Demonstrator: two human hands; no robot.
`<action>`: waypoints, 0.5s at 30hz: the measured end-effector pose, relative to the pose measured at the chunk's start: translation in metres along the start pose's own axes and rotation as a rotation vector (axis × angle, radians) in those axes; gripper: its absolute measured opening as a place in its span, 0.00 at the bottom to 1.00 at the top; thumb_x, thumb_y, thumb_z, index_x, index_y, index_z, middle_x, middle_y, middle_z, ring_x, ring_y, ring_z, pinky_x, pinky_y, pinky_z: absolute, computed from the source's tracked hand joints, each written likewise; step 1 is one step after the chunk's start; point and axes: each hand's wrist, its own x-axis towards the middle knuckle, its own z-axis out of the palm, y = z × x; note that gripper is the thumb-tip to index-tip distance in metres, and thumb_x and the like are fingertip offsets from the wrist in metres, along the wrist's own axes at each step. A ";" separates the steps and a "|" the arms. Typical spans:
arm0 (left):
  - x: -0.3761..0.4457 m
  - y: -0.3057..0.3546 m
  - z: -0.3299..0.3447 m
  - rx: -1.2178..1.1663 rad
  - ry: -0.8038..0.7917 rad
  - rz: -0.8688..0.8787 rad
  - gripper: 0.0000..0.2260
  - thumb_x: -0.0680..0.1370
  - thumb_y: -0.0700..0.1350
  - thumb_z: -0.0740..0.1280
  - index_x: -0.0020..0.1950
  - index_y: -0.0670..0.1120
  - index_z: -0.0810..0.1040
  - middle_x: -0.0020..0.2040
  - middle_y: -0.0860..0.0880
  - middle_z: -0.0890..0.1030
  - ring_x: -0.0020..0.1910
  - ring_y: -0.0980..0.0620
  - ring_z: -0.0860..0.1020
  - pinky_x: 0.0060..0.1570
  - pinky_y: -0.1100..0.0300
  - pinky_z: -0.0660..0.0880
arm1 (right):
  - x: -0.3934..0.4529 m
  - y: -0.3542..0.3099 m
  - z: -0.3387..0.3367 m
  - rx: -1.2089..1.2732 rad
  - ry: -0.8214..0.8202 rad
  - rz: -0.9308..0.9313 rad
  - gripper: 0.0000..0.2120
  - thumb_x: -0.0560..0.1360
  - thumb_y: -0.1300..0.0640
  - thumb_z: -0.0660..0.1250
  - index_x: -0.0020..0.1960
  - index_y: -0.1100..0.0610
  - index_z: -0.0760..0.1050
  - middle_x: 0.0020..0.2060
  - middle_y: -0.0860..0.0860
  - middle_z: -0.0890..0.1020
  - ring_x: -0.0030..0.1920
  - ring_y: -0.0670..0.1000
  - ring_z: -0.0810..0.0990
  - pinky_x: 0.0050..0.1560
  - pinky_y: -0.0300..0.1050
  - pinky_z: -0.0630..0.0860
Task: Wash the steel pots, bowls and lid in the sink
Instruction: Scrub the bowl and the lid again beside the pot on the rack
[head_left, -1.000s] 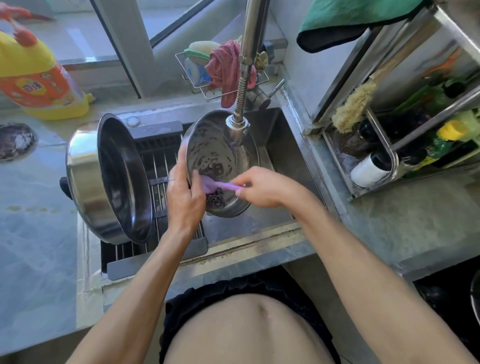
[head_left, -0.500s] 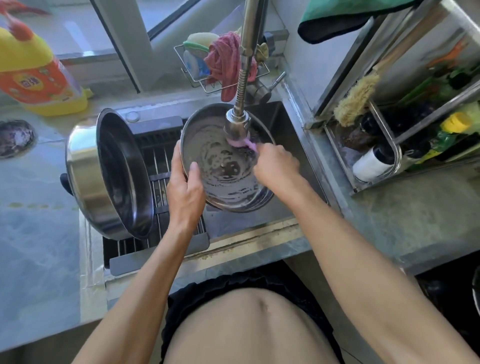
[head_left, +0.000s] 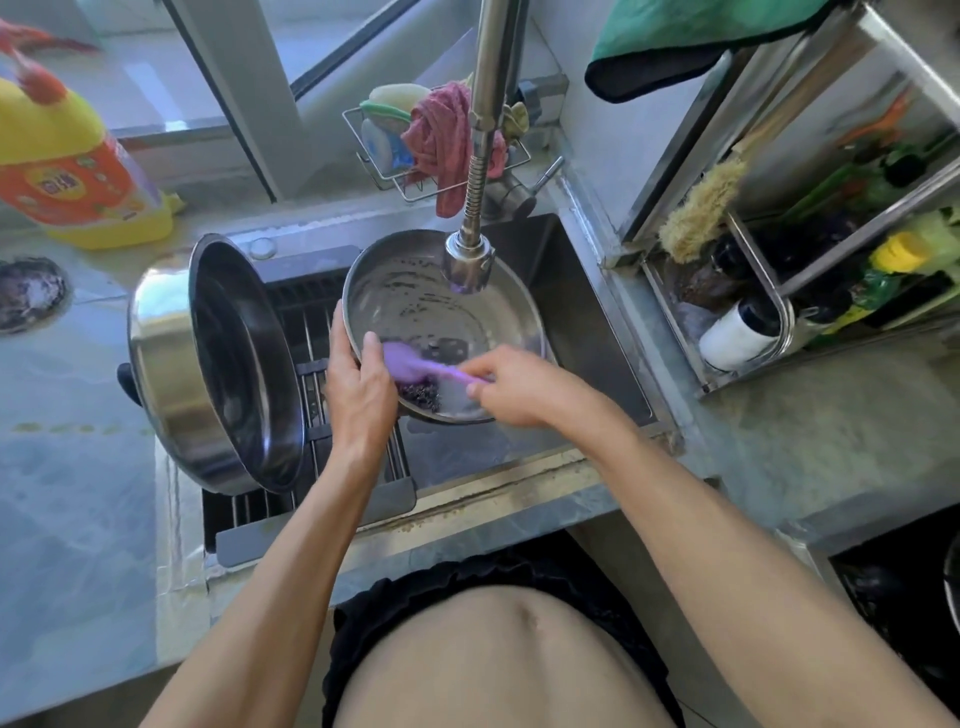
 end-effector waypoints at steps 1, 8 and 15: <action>-0.001 0.000 0.000 -0.007 -0.004 0.003 0.22 0.86 0.43 0.57 0.81 0.52 0.64 0.74 0.52 0.74 0.72 0.57 0.72 0.73 0.57 0.68 | 0.004 0.001 -0.001 0.002 0.087 0.042 0.14 0.80 0.58 0.60 0.62 0.50 0.77 0.45 0.53 0.80 0.44 0.54 0.80 0.38 0.43 0.71; -0.004 -0.002 -0.003 0.019 -0.007 -0.005 0.23 0.86 0.45 0.57 0.81 0.54 0.63 0.75 0.54 0.74 0.73 0.57 0.71 0.74 0.58 0.66 | -0.002 -0.005 0.008 -0.006 -0.041 -0.050 0.13 0.80 0.57 0.60 0.61 0.50 0.79 0.37 0.51 0.78 0.35 0.52 0.75 0.32 0.43 0.67; -0.003 0.004 -0.009 0.002 -0.072 0.015 0.22 0.86 0.46 0.58 0.81 0.56 0.64 0.69 0.60 0.77 0.67 0.66 0.74 0.70 0.61 0.71 | 0.003 0.007 -0.003 -0.216 0.024 0.081 0.07 0.78 0.59 0.61 0.53 0.54 0.77 0.45 0.56 0.80 0.43 0.57 0.78 0.36 0.43 0.69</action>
